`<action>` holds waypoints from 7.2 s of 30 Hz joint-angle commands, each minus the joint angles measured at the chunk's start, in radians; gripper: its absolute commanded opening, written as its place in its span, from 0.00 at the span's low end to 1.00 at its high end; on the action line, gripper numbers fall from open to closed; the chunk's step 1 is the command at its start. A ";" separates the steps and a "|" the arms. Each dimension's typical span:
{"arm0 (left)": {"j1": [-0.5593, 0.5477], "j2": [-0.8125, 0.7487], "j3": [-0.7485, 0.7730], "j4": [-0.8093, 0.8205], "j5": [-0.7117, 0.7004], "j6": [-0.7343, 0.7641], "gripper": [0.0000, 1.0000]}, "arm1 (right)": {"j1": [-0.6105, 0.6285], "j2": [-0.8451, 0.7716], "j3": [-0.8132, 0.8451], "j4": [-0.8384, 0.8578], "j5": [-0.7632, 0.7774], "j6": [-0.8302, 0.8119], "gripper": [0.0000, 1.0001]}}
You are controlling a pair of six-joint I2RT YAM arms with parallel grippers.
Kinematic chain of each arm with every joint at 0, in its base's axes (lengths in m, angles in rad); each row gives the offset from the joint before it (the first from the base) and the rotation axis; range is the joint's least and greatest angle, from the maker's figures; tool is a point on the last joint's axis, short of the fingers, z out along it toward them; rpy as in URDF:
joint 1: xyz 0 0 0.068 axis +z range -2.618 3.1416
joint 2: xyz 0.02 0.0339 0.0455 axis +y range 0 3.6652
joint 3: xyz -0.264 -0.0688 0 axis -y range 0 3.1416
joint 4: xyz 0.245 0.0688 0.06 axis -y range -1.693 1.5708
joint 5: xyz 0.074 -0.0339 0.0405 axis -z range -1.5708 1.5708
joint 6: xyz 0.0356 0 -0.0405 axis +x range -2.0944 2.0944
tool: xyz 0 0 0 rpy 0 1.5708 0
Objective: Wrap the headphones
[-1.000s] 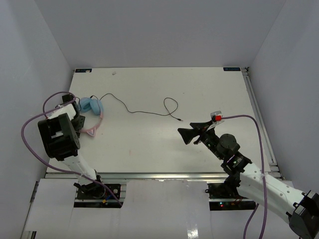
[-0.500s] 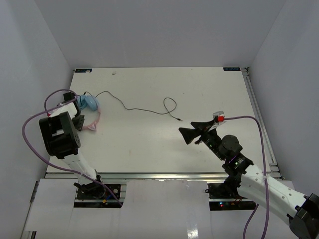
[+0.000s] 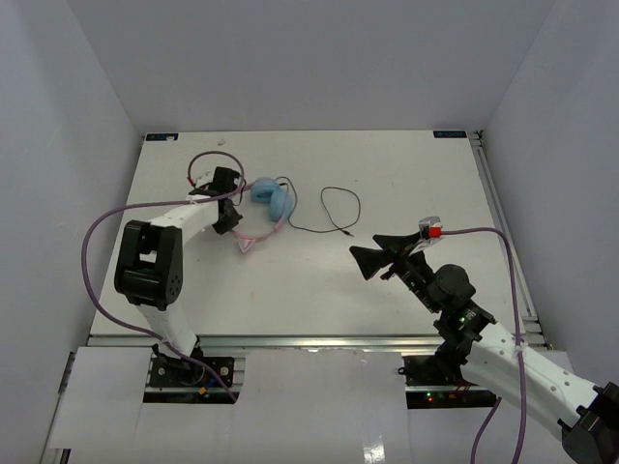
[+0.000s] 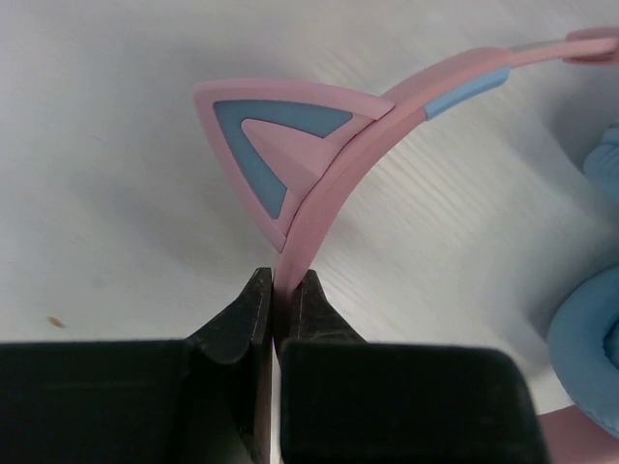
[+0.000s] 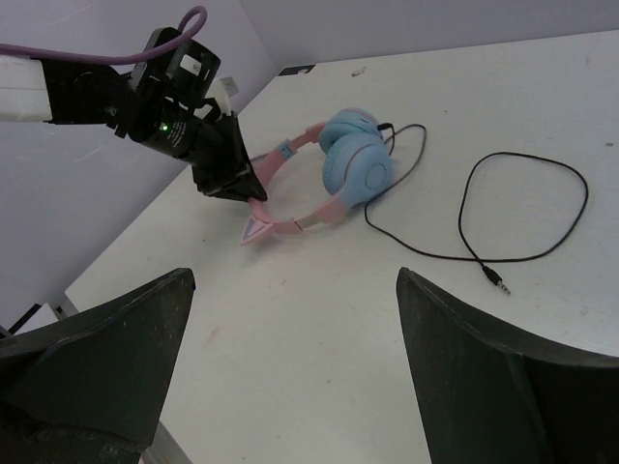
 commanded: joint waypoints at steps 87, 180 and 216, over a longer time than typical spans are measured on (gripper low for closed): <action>-0.093 -0.881 0.100 -0.041 1.234 0.270 0.00 | 0.003 0.622 0.209 0.586 -0.455 -0.472 0.08; -0.467 -0.553 0.119 -0.194 -0.228 0.326 0.00 | -0.020 0.602 0.455 0.107 -0.968 -0.143 0.08; -0.465 -0.630 0.336 -0.255 -0.072 0.164 0.00 | 0.079 0.697 0.146 0.742 -0.832 0.057 0.09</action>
